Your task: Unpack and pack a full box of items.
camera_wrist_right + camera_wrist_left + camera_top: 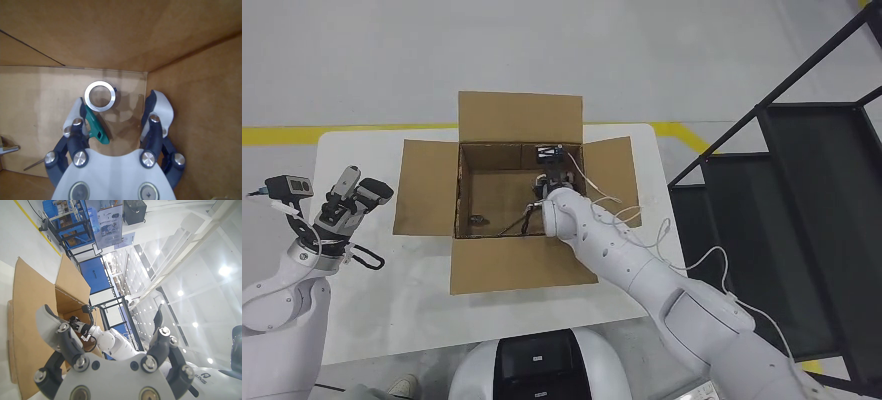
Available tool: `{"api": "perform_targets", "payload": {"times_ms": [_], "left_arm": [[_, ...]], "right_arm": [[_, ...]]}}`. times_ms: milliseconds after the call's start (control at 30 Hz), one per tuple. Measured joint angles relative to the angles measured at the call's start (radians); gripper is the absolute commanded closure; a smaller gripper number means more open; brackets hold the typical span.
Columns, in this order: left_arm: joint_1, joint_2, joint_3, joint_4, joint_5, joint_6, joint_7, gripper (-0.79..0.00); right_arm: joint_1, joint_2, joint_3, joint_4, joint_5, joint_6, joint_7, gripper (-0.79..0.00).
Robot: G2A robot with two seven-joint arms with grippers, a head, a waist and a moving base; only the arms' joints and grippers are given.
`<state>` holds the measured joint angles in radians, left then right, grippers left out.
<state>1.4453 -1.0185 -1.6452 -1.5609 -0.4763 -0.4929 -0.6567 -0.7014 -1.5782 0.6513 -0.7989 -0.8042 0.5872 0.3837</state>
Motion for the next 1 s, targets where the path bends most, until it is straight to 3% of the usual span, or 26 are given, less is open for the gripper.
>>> {"api": "perform_targets", "payload": {"times_ms": [100, 500, 733, 933, 967, 1000], "left_arm": [[0.0, 0.0, 0.0, 0.0, 0.0, 0.0, 0.0, -0.785], [0.0, 0.0, 0.0, 0.0, 0.0, 0.0, 0.0, -0.785], [0.0, 0.0, 0.0, 0.0, 0.0, 0.0, 0.0, -0.785], [0.0, 0.0, 0.0, 0.0, 0.0, 0.0, 0.0, -0.785], [0.0, 0.0, 0.0, 0.0, 0.0, 0.0, 0.0, -0.785], [0.0, 0.0, 0.0, 0.0, 0.0, 0.0, 0.0, -0.785]], "right_arm": [[0.008, -0.013, 0.002, 0.027, 0.006, 0.008, -0.006, -0.206], [0.036, -0.069, 0.006, 0.127, 0.041, -0.01, -0.033, -0.299], [0.05, -0.093, 0.015, 0.178, 0.052, -0.021, -0.055, -0.209], [0.061, -0.115, 0.02, 0.228, 0.064, -0.039, -0.055, -0.2], [0.064, -0.119, 0.02, 0.237, 0.065, -0.043, -0.056, -0.163], [0.065, -0.122, 0.021, 0.244, 0.066, -0.045, -0.057, -0.043]]}}
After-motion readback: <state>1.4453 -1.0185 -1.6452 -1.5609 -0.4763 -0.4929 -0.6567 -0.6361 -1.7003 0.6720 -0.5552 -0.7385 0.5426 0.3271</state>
